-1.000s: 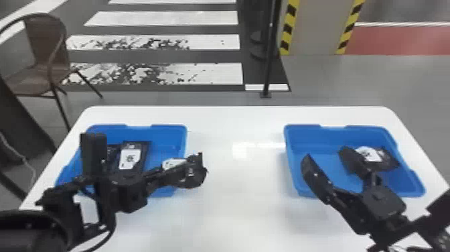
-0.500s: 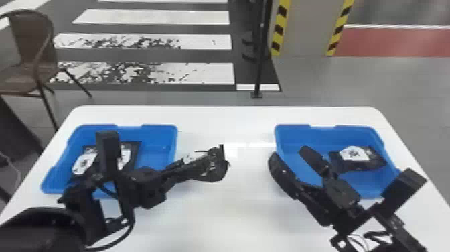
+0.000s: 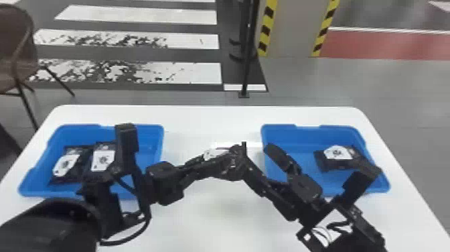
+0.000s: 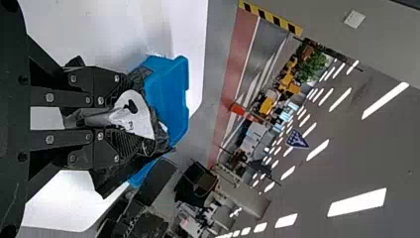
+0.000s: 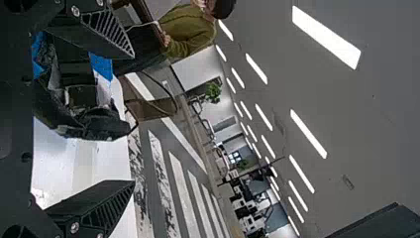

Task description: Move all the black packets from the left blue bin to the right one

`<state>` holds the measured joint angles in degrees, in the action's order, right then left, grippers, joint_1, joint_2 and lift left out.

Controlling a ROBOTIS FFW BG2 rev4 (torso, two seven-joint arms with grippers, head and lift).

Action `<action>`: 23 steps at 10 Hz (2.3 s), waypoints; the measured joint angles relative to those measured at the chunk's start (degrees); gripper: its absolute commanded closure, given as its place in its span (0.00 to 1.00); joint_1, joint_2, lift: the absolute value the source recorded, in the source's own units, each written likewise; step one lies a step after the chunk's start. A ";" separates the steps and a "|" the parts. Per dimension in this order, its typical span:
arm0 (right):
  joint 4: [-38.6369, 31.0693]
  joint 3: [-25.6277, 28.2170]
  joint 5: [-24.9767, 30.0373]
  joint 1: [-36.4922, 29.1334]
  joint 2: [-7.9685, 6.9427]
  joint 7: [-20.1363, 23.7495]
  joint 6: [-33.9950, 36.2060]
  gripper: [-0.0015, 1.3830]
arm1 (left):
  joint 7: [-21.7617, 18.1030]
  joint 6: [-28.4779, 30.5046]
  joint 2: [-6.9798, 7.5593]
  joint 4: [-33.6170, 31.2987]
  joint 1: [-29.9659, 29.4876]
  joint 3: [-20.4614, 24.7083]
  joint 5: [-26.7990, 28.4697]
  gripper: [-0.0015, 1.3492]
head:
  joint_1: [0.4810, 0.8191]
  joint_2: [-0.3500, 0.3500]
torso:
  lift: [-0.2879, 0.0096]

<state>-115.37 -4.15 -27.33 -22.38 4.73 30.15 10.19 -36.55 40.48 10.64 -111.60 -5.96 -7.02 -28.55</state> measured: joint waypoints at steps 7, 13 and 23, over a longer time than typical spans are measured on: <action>2.90 -1.56 -2.77 1.78 -0.09 -0.18 1.50 0.92 | 0.09 -0.54 0.04 0.87 1.47 -3.18 -2.17 0.76 | 0.63 0.38 | 0.50; 2.91 -1.23 -3.18 1.86 -0.17 0.01 0.55 0.92 | 1.12 -2.02 -0.38 0.87 0.42 -2.21 -3.79 0.12 | 0.63 0.38 | 0.50; 14.07 11.60 5.98 11.84 2.29 -2.25 -0.88 0.67 | 1.40 -1.65 -2.70 -14.91 -15.71 13.32 -4.58 0.11 | 0.63 0.30 | 0.50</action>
<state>-101.30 7.45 -21.34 -10.54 7.03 27.90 9.30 -35.15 38.83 7.94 -126.51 -21.67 6.30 -33.13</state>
